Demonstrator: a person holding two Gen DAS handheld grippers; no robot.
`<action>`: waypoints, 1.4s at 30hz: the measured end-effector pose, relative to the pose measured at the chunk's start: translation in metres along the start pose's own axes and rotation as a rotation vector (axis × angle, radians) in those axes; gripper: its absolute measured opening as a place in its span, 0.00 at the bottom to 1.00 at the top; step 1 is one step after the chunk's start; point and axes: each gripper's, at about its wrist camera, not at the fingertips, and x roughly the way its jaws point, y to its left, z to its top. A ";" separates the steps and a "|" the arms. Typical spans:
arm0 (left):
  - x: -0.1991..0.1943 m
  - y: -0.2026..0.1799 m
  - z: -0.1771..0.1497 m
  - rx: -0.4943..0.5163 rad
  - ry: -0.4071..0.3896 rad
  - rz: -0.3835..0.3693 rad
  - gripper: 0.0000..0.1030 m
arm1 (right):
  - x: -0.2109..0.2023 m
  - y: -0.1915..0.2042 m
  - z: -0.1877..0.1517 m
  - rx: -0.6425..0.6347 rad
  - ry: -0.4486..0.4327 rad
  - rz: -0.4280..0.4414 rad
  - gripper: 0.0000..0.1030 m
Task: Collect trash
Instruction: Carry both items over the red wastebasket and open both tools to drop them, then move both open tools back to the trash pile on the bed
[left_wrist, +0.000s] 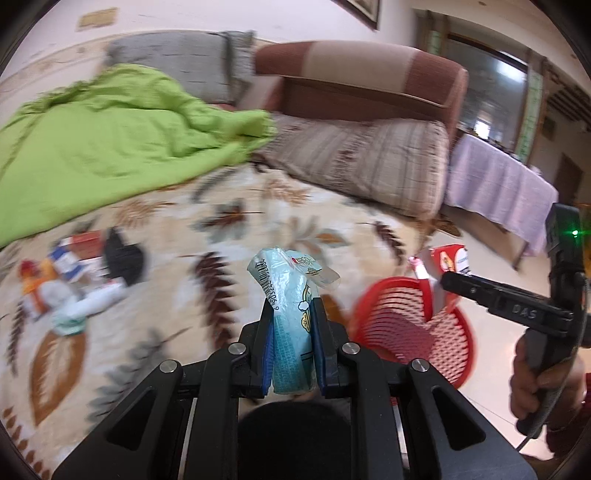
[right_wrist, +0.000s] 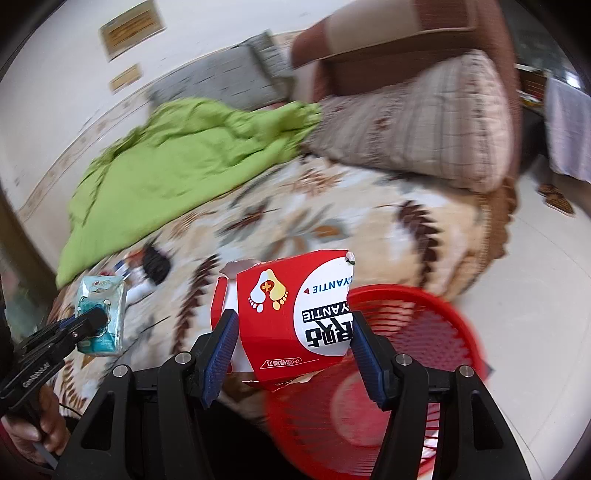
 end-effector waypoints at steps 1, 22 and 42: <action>0.008 -0.011 0.005 0.012 0.012 -0.026 0.16 | -0.004 -0.011 0.002 0.017 -0.006 -0.015 0.64; 0.039 -0.080 0.019 0.070 0.039 -0.180 0.57 | -0.024 -0.073 0.004 0.160 -0.033 -0.093 0.74; -0.102 0.076 -0.050 -0.193 0.021 0.206 0.57 | -0.008 0.098 -0.015 -0.161 0.031 0.301 0.74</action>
